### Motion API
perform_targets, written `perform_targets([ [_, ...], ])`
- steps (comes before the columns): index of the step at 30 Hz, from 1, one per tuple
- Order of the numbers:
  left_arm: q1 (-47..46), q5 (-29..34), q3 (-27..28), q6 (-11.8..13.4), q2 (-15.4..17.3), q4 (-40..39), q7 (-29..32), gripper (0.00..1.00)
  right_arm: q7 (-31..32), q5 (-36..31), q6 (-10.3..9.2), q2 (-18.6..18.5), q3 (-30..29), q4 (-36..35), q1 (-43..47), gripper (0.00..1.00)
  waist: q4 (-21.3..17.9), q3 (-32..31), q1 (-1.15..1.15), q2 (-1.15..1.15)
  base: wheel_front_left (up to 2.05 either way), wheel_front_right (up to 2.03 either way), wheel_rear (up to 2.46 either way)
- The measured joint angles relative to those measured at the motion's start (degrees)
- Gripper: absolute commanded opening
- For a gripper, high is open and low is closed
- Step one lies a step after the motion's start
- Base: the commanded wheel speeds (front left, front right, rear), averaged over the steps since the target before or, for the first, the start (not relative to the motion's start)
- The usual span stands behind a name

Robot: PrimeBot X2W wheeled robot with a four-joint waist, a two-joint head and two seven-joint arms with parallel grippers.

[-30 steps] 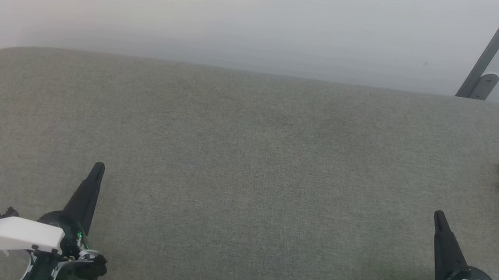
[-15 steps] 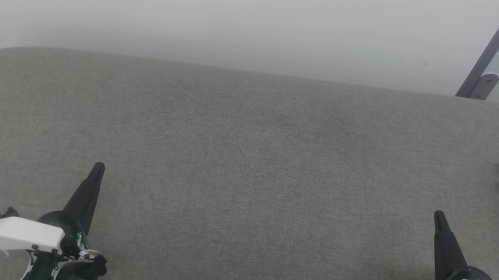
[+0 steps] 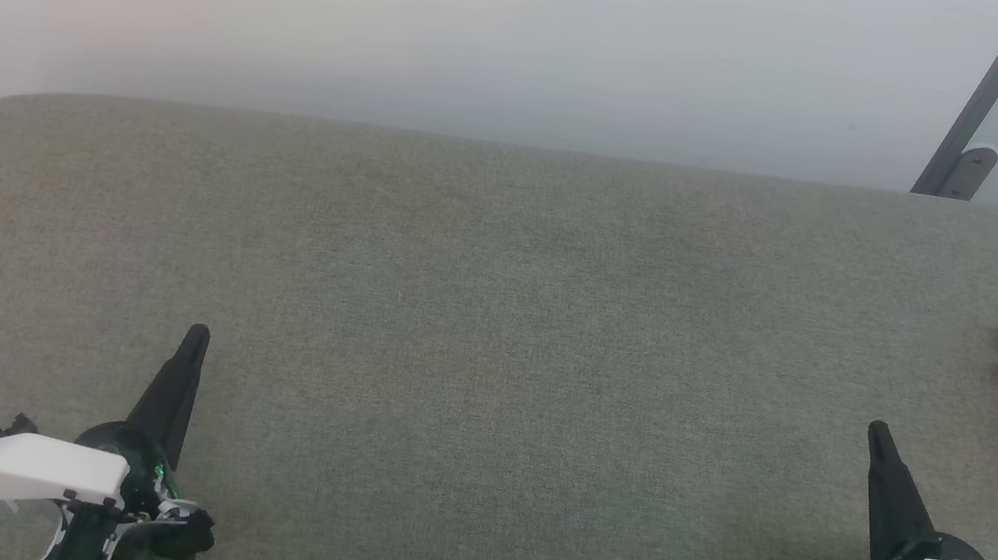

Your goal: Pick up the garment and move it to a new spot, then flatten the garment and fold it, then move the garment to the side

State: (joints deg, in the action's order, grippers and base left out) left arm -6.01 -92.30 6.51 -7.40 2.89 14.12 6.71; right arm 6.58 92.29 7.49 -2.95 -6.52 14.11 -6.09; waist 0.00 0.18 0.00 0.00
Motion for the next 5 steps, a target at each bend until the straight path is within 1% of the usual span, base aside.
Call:
perform_targets([
  [5, 0.0, 0.0, 0.0, 0.0, 0.0, 0.0, 0.0, 0.00, 0.0, 0.0, 0.00, 0.0, 0.0, 0.0, 0.0, 0.00, 0.0, 0.0, 0.00, 0.00, 0.00, 0.00, 0.00],
])
